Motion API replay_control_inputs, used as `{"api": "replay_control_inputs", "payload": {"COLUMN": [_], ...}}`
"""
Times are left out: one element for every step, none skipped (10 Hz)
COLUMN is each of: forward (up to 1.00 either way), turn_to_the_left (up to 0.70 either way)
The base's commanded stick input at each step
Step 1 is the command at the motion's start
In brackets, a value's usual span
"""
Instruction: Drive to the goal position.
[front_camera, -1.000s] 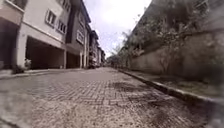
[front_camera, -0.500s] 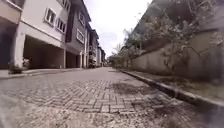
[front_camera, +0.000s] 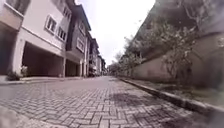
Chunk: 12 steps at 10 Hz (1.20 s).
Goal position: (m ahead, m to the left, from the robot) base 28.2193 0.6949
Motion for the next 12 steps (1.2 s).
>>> {"api": "replay_control_inputs", "payload": {"forward": [0.5, 0.5, 0.5, 0.5, 0.5, 0.5, 0.5, 0.5, 0.5, 0.5, 0.5, 0.5], "turn_to_the_left": [0.0, 0.0, 0.0, 0.0, 0.0, 0.0, 0.0, 0.0, 0.0, 0.0, 0.0, 0.0]}}
